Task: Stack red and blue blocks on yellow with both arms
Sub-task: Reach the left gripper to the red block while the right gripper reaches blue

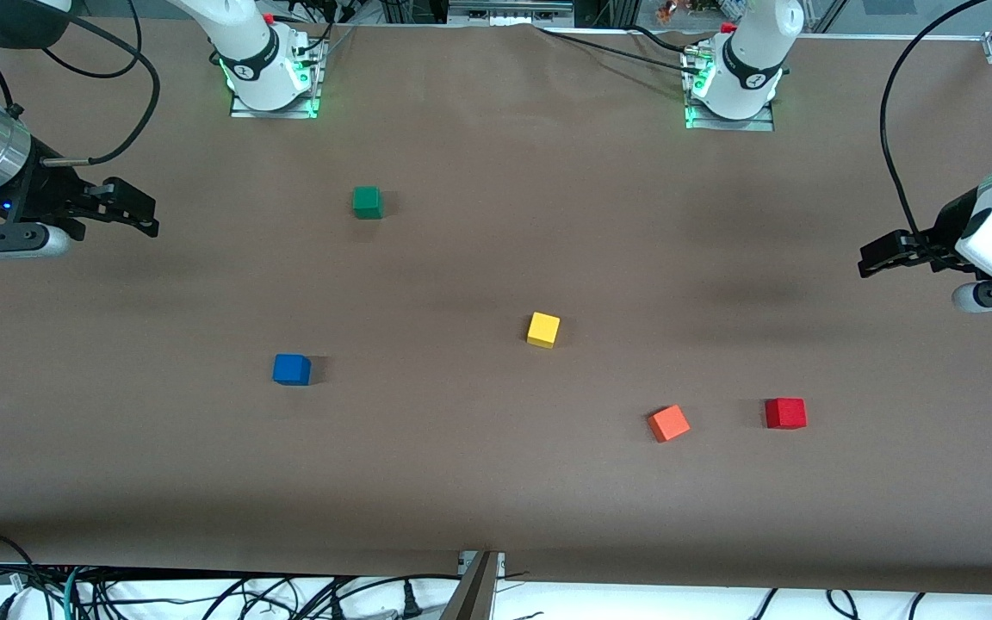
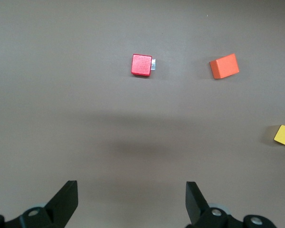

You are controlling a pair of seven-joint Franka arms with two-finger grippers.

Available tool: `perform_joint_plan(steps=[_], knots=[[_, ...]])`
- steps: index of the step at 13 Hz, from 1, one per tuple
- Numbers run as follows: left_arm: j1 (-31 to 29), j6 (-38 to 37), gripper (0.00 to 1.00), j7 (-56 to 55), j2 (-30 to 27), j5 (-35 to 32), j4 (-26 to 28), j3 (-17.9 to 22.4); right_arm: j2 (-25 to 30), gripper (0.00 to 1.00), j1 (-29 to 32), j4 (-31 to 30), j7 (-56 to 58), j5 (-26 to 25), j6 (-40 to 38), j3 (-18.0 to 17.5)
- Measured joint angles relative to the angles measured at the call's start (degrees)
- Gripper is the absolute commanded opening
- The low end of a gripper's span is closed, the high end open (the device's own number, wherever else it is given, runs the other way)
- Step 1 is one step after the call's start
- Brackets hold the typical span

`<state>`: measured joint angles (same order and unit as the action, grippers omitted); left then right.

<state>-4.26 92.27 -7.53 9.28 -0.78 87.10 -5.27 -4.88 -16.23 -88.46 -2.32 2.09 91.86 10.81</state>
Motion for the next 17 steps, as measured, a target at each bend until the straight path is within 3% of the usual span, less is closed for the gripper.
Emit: perform_joint_plan(steps=[8, 17], knots=[[-2.2, 0.6, 1.00, 0.0, 4.2, 0.0, -3.3, 0.4, -0.1, 0.99, 0.0, 0.0, 0.0, 0.0, 0.0, 0.0], [-2.5, 18.3, 1.00, 0.1, 23.7, 0.0, -3.9, 0.0, -0.2, 0.99, 0.1, 0.1, 0.0, 0.0, 0.0, 0.0]])
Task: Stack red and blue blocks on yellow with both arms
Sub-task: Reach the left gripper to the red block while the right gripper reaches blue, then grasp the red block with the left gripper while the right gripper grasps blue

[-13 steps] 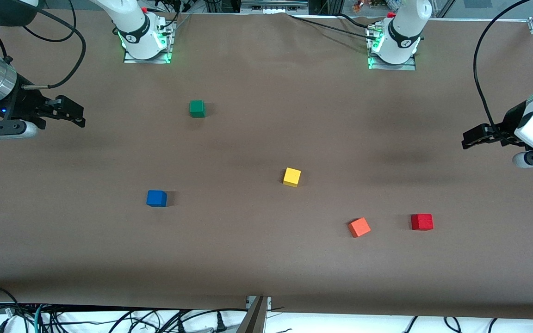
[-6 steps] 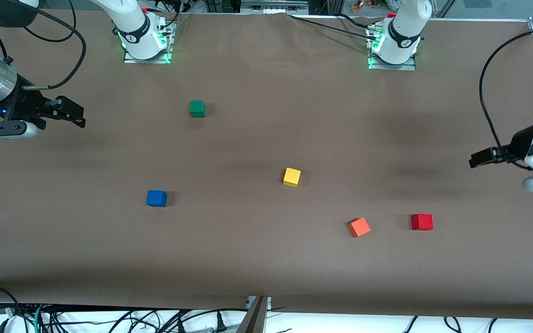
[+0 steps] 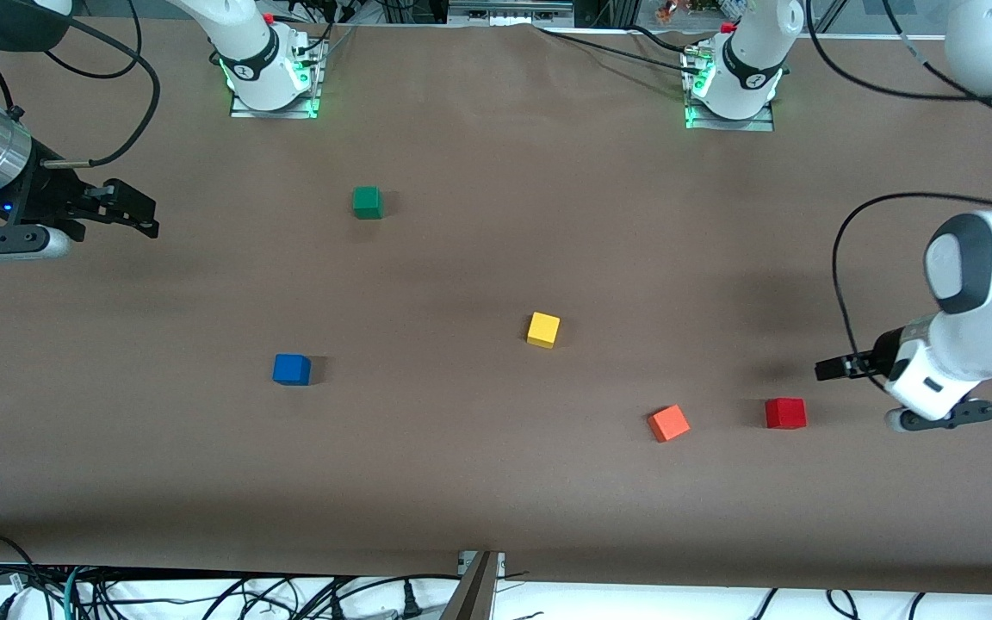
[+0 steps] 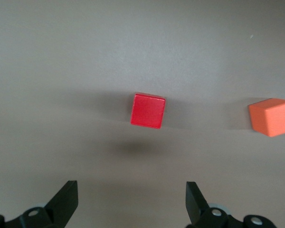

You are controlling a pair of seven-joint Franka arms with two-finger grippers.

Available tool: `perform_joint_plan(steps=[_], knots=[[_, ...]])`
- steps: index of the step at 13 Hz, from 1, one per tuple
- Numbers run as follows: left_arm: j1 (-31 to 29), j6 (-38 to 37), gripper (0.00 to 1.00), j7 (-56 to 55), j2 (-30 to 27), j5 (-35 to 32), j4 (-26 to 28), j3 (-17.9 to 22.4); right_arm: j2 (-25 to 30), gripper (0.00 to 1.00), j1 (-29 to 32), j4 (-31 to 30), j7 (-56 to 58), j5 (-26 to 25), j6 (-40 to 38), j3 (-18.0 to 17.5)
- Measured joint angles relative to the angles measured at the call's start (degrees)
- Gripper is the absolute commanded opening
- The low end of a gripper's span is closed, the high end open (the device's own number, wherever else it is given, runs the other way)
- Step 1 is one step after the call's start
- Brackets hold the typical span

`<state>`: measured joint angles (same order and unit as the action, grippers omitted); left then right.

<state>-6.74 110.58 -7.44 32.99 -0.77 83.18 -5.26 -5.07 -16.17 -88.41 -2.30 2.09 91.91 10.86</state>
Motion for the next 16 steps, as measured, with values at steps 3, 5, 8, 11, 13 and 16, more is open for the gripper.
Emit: perform_joint_plan(steps=[3, 5, 8, 11, 13, 16], knots=[[0.1, 5.2, 1.00, 1.1, 4.9, 0.0, 0.2, -0.1, 0.0, 1.00, -0.2, 0.0, 0.0, 0.0, 0.0, -0.1], [0.1, 8.9, 1.00, 1.5, 7.2, 0.0, 0.6, -0.2, -0.1, 1.00, -0.7, 0.1, 0.0, 0.0, 0.9, -0.2], [0.6, 13.9, 1.00, 1.6, 9.8, 0.0, 1.4, -0.3, -2.2, 0.99, -1.0, 0.1, 0.0, 0.0, 4.3, -0.2], [1.4, 18.8, 1.00, 1.8, 12.6, 0.0, 1.7, -0.3, -9.0, 0.99, -0.9, 0.1, 0.1, -2.8, 5.5, 0.1], [1.5, 20.9, 0.89, 2.1, 13.5, -0.5, 1.8, -0.3, -12.9, 0.99, -1.2, 0.1, 0.1, -4.1, 6.7, 0.0], [1.4, 21.7, 0.12, 2.3, 13.9, -1.4, 1.8, -0.1, -16.2, 0.99, -2.6, 0.1, -0.2, -2.8, 11.3, -0.2]])
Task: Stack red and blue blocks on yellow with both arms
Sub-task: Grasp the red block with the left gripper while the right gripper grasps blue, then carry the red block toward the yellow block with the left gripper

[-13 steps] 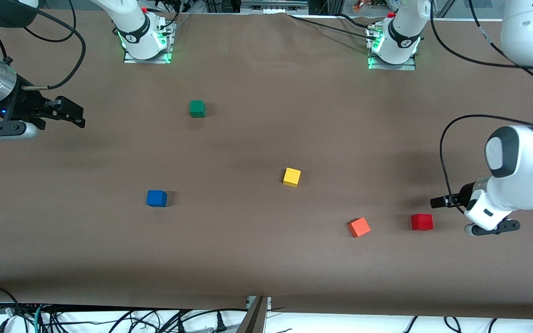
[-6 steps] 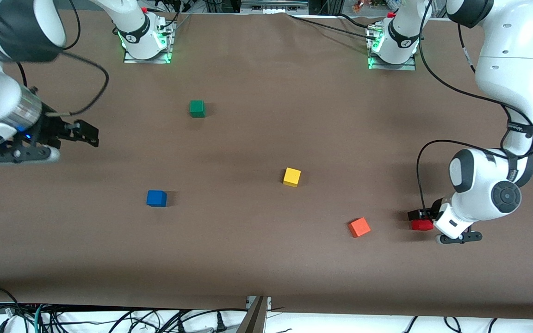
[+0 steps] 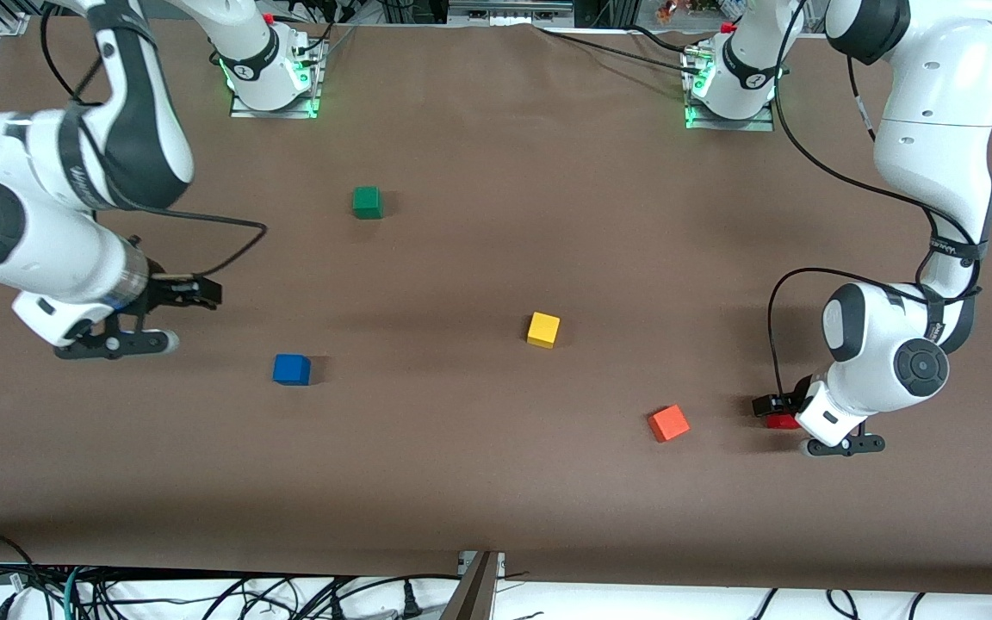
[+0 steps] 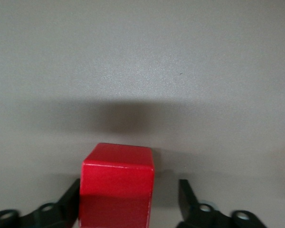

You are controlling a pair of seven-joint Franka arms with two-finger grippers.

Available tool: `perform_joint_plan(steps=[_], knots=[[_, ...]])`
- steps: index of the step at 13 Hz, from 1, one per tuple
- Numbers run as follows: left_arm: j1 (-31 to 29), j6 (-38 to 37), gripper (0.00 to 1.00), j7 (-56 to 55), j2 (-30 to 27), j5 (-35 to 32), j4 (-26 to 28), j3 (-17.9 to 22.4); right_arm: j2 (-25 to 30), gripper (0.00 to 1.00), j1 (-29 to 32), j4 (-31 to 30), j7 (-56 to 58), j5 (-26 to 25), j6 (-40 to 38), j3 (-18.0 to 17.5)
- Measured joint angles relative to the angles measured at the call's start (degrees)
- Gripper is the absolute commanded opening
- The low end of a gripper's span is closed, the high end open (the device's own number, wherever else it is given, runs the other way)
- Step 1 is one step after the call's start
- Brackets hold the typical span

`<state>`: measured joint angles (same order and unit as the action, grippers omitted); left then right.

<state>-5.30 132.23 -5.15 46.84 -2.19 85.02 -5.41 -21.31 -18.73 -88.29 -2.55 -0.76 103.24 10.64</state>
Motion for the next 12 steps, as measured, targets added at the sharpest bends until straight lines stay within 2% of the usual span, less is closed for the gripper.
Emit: perform_joint_plan(steps=[1, 4, 7, 9, 12], knots=[[-0.1, 0.1, 0.00, 0.5, 0.0, 0.0, 0.0, 0.0, -1.6, 0.99, -0.4, 0.0, -0.1, 1.3, 1.7, 0.0], [-0.4, 0.6, 0.00, 2.7, -0.2, 0.0, -1.1, 0.0, -9.6, 0.99, -0.8, 0.0, -3.5, 4.3, 9.7, -0.1], [0.6, -0.3, 0.00, 3.0, -1.2, 0.0, -3.4, -0.9, -14.9, 0.99, -1.6, 0.7, -5.3, 5.5, 16.4, -0.1], [3.8, -2.8, 0.00, 3.0, -3.1, 0.0, -4.3, -1.7, -17.4, 0.99, -1.8, 1.0, -5.7, 5.9, 19.3, -0.1], [12.6, -5.5, 0.00, 2.7, -6.1, 0.0, -4.4, -2.2, -19.2, 0.94, -1.8, 1.2, -5.9, 6.9, 21.2, -0.2]])
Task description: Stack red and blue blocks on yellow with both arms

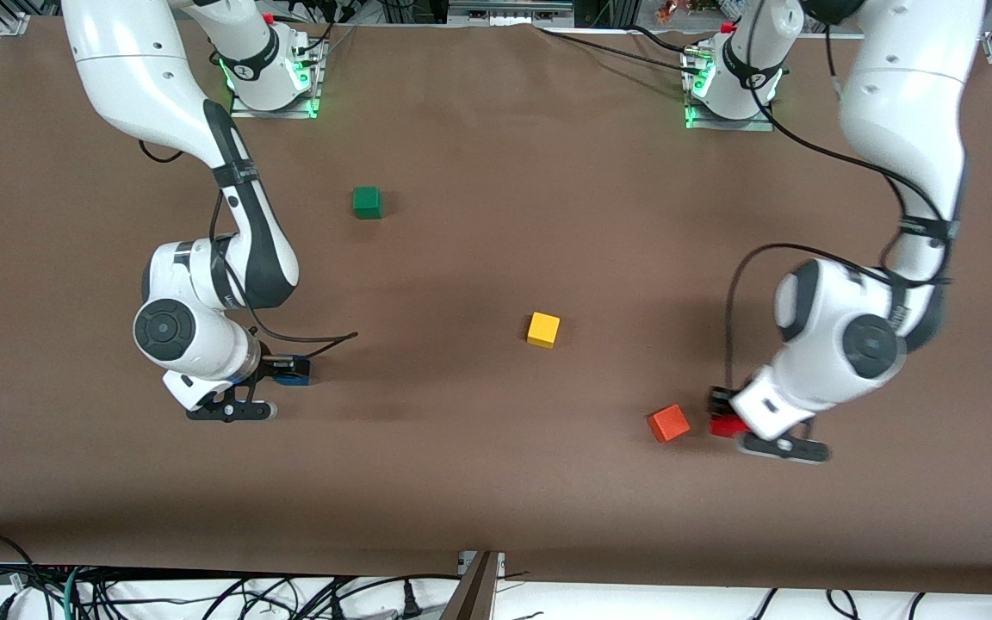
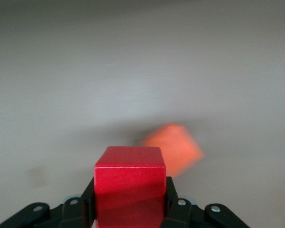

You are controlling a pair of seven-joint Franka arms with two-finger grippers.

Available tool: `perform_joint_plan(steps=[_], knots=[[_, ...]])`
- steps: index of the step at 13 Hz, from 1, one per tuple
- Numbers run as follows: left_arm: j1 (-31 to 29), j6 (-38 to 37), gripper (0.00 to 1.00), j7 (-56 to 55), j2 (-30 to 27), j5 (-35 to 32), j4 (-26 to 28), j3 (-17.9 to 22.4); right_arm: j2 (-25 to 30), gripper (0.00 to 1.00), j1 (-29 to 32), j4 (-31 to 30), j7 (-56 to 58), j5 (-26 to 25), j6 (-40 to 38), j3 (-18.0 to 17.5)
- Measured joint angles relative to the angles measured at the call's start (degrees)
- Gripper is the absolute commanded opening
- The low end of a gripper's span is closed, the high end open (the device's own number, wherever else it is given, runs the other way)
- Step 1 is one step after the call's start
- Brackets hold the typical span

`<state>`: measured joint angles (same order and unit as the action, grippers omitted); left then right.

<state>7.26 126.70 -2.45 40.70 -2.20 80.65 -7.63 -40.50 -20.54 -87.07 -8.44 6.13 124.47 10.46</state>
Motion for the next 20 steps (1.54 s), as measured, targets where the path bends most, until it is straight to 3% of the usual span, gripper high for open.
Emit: perform_joint_plan(steps=[5, 11, 20], knots=[[14.1, -0.4, 0.00, -9.0, -0.5, 0.0, 0.1, 0.2, -1.6, 0.81, 0.0, 0.0, 0.0, 1.6, 0.4, -0.2], [21.2, -2.7, 0.00, -9.6, -0.1, 0.0, 0.9, 0.3, -2.5, 0.54, 0.0, 0.0, 0.0, 2.7, 0.9, -0.2], [22.3, -4.1, 0.00, -12.5, 0.9, 0.0, 2.4, 0.7, -2.2, 0.53, 0.0, 1.2, 0.1, 2.7, 0.2, -0.2]])
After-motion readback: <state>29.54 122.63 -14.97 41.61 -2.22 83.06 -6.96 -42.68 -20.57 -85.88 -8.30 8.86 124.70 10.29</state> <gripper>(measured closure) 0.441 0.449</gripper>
